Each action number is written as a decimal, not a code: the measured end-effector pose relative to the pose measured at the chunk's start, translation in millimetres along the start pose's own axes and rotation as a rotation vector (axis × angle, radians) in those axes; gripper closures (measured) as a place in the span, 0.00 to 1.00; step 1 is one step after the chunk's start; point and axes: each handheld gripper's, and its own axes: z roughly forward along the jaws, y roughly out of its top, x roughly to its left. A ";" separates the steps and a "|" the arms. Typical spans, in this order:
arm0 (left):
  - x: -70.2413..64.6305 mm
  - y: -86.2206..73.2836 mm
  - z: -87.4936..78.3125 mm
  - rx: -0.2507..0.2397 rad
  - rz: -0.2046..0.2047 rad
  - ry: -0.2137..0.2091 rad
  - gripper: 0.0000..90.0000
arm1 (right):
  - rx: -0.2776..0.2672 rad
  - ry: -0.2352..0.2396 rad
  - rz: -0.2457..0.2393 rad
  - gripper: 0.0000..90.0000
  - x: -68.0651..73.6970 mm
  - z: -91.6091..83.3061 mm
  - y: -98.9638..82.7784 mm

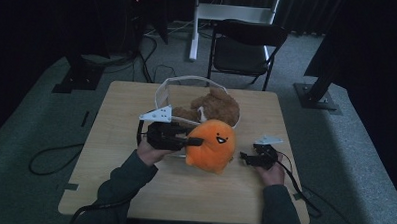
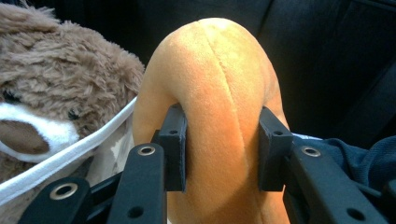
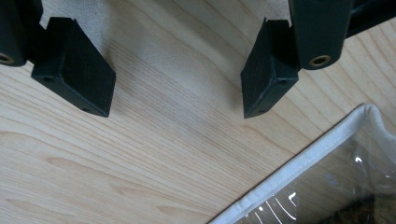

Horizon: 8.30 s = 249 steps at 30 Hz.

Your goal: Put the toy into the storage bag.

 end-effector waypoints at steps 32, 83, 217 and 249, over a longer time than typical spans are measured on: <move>7.8 7.8 -16.0 -0.027 0.004 0.044 0.70 | 0.001 0.000 0.000 0.28 0.0 -0.1 0.0; 13.3 34.8 -40.5 -0.085 0.034 0.094 0.70 | 0.000 -0.001 0.001 0.28 0.1 0.0 0.0; 55.7 60.5 -88.3 -0.160 0.015 0.339 0.70 | 0.000 0.000 0.000 0.28 0.0 0.0 0.0; 67.6 51.7 -86.4 -0.139 0.020 0.430 0.70 | 0.001 0.000 0.001 0.28 0.1 -0.1 0.0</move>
